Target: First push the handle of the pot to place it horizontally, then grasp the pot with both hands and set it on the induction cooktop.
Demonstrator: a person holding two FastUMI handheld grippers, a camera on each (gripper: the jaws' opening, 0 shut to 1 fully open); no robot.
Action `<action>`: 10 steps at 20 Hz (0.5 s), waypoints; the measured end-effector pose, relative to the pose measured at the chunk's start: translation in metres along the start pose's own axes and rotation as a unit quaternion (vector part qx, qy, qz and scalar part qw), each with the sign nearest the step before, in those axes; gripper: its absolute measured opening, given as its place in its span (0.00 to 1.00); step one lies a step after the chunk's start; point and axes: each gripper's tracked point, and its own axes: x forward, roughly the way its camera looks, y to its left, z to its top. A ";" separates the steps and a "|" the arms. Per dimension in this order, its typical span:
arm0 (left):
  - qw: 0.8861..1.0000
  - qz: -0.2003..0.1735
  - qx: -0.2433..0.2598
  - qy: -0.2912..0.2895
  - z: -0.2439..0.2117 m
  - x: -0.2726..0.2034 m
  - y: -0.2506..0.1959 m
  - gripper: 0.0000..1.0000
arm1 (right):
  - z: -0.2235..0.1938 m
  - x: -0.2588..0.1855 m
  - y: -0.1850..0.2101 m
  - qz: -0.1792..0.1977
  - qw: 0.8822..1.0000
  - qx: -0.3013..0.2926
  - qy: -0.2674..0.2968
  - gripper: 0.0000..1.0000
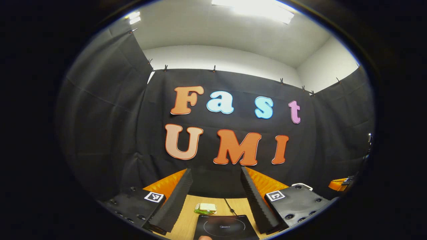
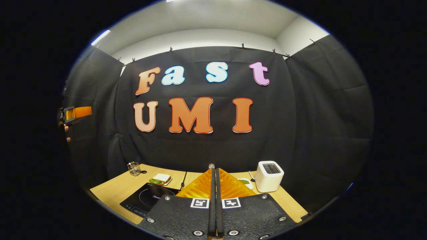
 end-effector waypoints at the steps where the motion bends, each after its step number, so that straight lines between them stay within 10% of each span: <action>1: 1.000 0.002 0.002 0.000 0.000 0.000 0.001 0.95 | -0.010 0.000 0.000 -0.001 1.000 0.005 0.008 0.00; 10: 1.000 -0.011 0.004 0.001 -0.004 -0.001 -0.011 0.98 | -0.118 -0.012 0.011 0.004 0.995 0.008 0.102 0.00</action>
